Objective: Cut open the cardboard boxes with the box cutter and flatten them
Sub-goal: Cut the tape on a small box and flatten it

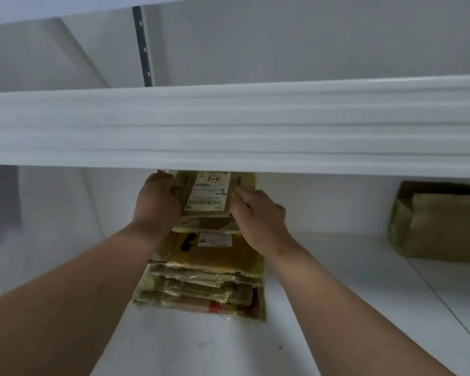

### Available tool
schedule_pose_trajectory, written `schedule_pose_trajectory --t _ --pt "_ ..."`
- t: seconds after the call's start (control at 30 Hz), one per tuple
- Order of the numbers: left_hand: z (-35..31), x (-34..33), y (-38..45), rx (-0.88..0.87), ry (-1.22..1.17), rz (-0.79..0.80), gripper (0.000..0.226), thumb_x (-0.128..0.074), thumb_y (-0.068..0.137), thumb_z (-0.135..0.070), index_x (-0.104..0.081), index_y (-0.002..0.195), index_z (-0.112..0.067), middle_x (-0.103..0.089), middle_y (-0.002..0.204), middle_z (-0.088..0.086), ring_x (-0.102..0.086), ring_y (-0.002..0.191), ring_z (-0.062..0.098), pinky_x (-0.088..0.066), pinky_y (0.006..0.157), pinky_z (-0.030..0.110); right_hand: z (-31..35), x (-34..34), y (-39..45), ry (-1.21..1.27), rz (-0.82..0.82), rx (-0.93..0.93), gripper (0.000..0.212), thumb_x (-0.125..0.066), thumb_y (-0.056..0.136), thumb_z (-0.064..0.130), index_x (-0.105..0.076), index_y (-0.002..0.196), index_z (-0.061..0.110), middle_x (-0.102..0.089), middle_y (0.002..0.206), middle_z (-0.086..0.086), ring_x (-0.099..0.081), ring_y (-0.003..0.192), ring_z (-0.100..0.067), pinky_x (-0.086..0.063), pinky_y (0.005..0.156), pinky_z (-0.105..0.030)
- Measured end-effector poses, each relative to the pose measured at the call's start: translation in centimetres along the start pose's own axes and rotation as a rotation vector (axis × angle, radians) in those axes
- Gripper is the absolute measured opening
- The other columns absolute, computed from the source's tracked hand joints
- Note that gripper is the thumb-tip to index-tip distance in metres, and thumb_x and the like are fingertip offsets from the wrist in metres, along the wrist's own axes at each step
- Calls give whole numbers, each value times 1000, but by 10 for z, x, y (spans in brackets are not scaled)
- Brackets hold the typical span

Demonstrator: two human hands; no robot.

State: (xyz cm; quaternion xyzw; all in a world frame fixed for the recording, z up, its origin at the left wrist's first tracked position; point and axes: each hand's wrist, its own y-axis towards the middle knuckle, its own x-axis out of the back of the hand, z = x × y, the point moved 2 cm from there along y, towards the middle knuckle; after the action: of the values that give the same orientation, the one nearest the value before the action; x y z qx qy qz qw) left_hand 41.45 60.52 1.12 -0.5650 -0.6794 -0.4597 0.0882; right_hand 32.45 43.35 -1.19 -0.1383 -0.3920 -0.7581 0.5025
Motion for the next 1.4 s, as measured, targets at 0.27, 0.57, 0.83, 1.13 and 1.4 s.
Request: schedule_pose_trajectory --t 0.27,0.57,0.83,1.13,1.4 --pt "38 -48 -2 -75 399 373 26 -50 93 -33 -63 113 -25 -58 120 -2 -49 102 18 -46 79 31 -28 -33 4 -599 251 -182 39 -38 98 48 -51 132 34 -40 143 -4 -35 132 -31 -22 109 -53" --pt "53 -70 -23 -73 429 502 33 -35 97 -41 -41 128 -34 -57 123 -4 -54 116 22 -46 97 42 -51 -70 -9 -618 332 -86 48 -25 98 50 -33 143 34 -46 144 -1 -42 133 -26 -7 117 -51" --pt "55 -72 -32 -218 628 567 61 -23 96 -61 -25 150 -32 -24 159 -5 -17 146 25 -21 115 46 -47 -70 -8 -781 284 90 49 -36 96 55 -60 131 29 -34 151 2 -22 139 -24 -5 115 -51" --pt "62 -90 -42 -132 536 738 81 -12 95 -67 12 155 -19 19 162 -2 13 150 17 3 122 40 -65 -86 -32 -728 405 -27 87 18 86 63 4 157 16 6 166 -1 9 152 -14 14 121 -41" --pt "57 -83 -43 -128 619 722 83 -15 90 -76 -2 155 -26 10 164 -7 9 150 15 4 120 49 -62 -84 -33 -660 415 -108 80 -18 97 66 0 158 17 5 166 1 11 151 -10 14 121 -45"
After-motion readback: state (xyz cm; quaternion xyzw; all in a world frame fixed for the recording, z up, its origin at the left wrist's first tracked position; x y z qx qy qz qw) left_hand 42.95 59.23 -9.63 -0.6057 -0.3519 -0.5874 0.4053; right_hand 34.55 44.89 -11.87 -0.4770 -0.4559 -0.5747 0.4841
